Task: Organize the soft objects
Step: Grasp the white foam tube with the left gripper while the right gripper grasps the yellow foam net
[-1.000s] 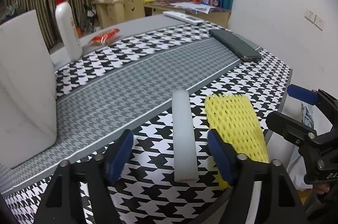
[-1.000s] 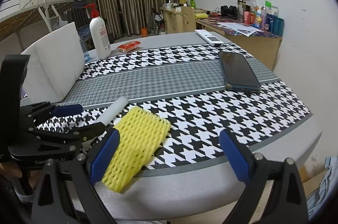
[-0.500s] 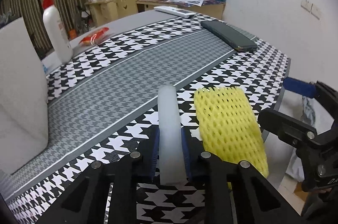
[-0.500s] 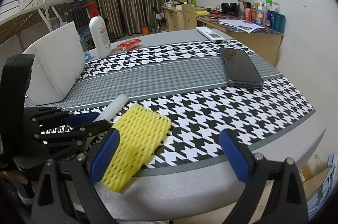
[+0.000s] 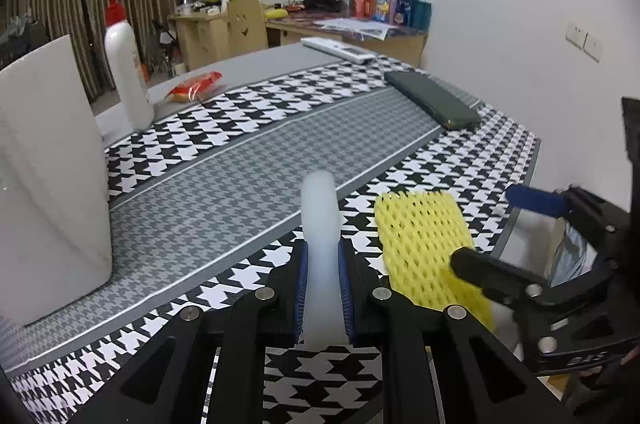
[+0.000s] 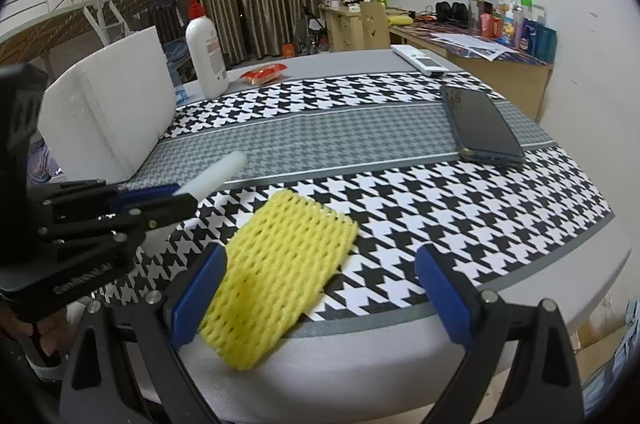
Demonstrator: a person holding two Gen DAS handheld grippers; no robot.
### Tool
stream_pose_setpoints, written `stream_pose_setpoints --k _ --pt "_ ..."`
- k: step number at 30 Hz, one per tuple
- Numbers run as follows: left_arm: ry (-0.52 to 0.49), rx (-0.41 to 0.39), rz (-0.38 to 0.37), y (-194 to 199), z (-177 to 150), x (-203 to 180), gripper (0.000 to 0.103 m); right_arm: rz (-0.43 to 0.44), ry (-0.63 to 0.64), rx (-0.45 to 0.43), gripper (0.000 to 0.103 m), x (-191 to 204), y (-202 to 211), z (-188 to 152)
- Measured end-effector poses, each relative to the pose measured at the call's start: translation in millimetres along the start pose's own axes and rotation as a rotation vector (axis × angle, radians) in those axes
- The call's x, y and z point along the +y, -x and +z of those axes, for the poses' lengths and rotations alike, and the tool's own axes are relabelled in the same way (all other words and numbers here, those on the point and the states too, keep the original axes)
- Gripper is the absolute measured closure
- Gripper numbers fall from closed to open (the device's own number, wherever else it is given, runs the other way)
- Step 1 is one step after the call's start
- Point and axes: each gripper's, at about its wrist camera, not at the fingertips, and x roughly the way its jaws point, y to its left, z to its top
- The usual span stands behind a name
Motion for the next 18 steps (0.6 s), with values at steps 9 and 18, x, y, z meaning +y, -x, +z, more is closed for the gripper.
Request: stream_pose_setpoints --k 9,18 --pt "0.019 -0.038 0.006 14.5 -2.6 8.2 0.087 0.001 0.012 0.035 0.006 6.4 -14.1 -0.5" --pt "0.033 -0.058 0.003 22.6 -3.9 16.1 0.087 -0.014 0.043 0.072 0.008 14.6 -26.2 -2.4"
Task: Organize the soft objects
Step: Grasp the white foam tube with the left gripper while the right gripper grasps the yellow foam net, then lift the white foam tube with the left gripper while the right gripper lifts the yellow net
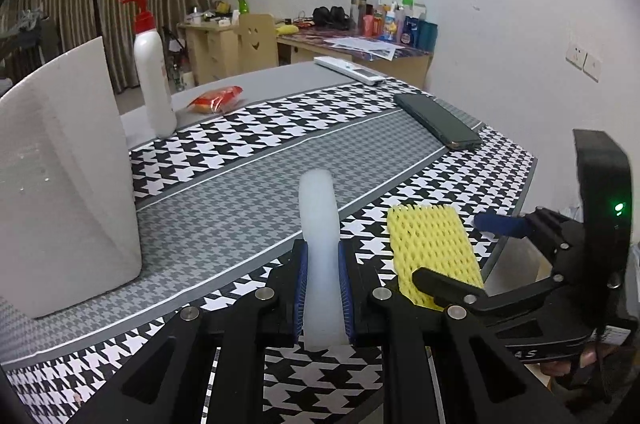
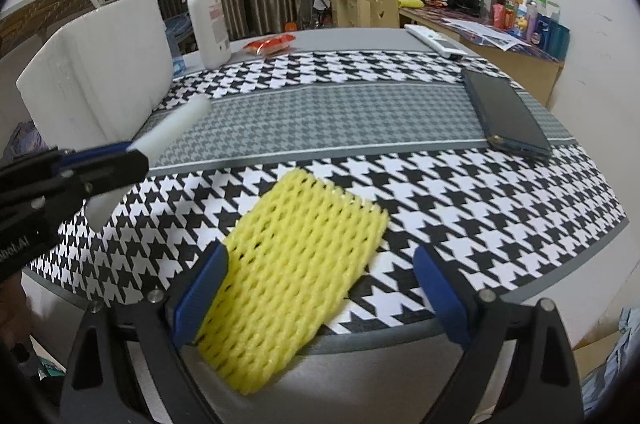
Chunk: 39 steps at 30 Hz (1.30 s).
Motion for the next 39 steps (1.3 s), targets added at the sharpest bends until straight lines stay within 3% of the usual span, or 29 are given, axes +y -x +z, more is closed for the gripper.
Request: stream_pose_setpoints --k 4,9,12,14,39 --pt "0.013 -0.003 0.006 1.2 -0.8 5.4 0.087 0.010 0.017 0.006 0.018 5.5 -0.3 2.3" --pt "0.032 -0.011 0.009 5.5 -3.1 12.6 0.087 0.038 0.029 0.012 0.040 13.0 1.1 4.7" --pt "0.039 -0.019 0.016 9.6 -4.2 16.2 0.087 0.059 0.043 0.018 0.060 19.1 2.3 5.5" --pt "0.042 -0.027 0.018 13.5 -3.8 18.1 0.087 0.081 0.058 0.019 0.079 24.3 3.1 5.3" --pt "0.069 -0.090 0.069 47.4 -9.4 30.6 0.087 0.065 0.068 -0.059 0.082 37.5 30.0 22.8"
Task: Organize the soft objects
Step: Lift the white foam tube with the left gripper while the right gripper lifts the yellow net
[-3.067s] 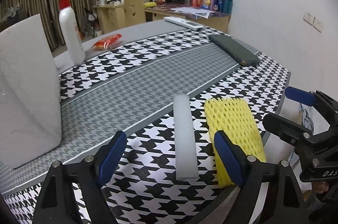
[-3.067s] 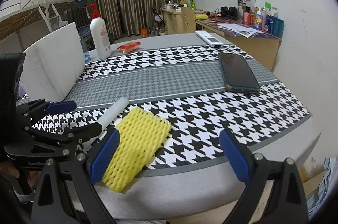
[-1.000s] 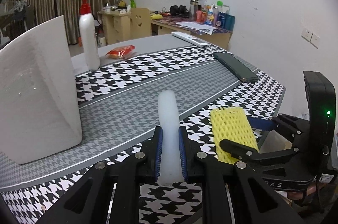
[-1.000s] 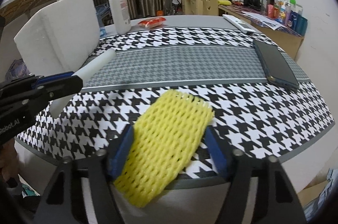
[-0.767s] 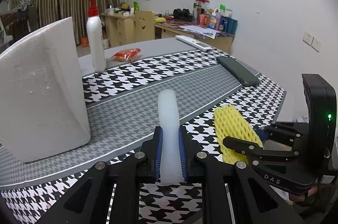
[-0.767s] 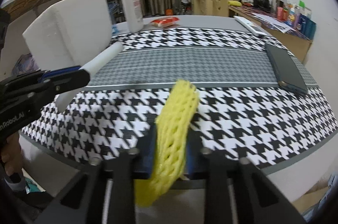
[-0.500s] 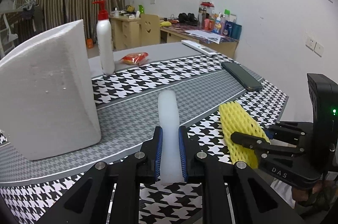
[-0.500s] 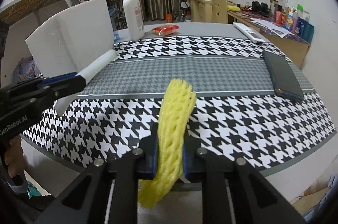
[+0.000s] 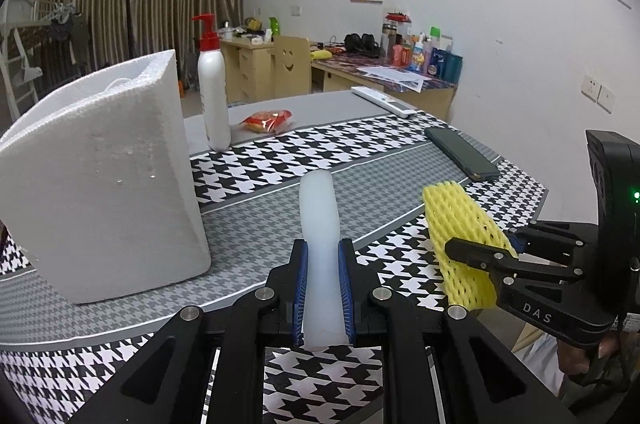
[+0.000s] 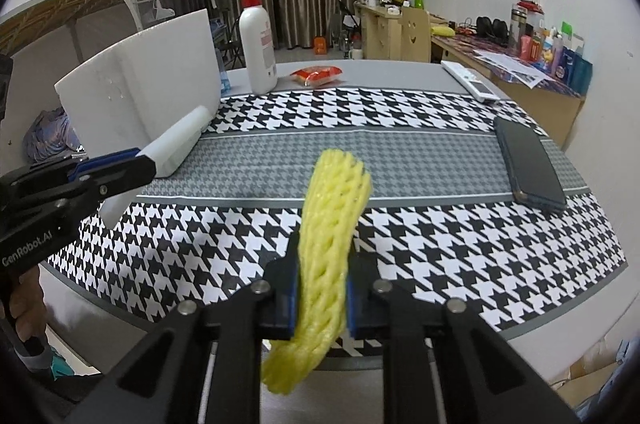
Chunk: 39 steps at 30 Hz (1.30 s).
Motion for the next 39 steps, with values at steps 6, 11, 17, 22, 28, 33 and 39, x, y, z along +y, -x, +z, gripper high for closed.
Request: stream_pose_setpoints --k 6,11,17,22,28,33,39 --pt "0.000 -0.009 -0.005 4.6 2.1 -0.2 0.087 0.002 0.002 -0.010 0.082 1.7 3.2 3.8" --pt "0.002 -0.018 -0.001 8.6 4.8 1.1 0.087 0.003 0.010 -0.025 0.082 3.8 6.6 7.7" --pt "-0.013 -0.028 0.006 13.4 6.6 -1.2 0.087 0.002 0.013 -0.040 0.081 3.6 8.3 11.3" --pt "-0.017 -0.041 0.013 17.8 7.9 -2.5 0.087 0.004 0.014 -0.059 0.081 4.6 11.9 15.6" --pt "-0.023 -0.056 0.020 23.6 10.3 -3.1 0.087 0.005 0.020 -0.082 0.081 5.5 14.1 20.7" --pt "-0.031 -0.069 0.021 27.5 11.2 -3.6 0.087 0.003 0.025 -0.097 0.081 7.0 16.1 22.5" --pt "-0.035 -0.085 0.020 33.3 12.3 -2.6 0.087 -0.001 0.030 -0.111 0.081 7.9 18.5 24.9"
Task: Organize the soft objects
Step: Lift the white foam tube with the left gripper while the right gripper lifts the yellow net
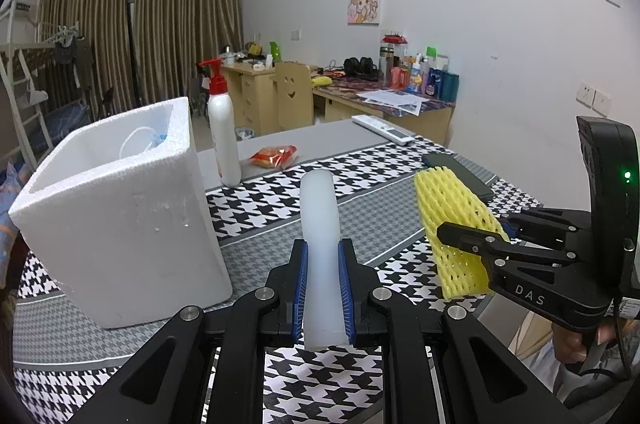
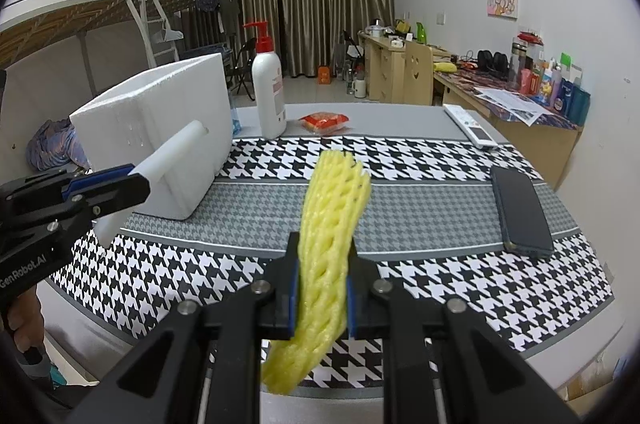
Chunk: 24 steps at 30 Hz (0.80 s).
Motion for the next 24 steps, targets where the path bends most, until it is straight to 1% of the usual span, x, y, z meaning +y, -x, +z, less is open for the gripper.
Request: stream_pose_setpoints --k 24 --pt "-0.012 -0.056 0.009 21.3 5.4 5.2 0.087 0.011 0.008 -0.053 0.081 -2.0 5.9 8.9"
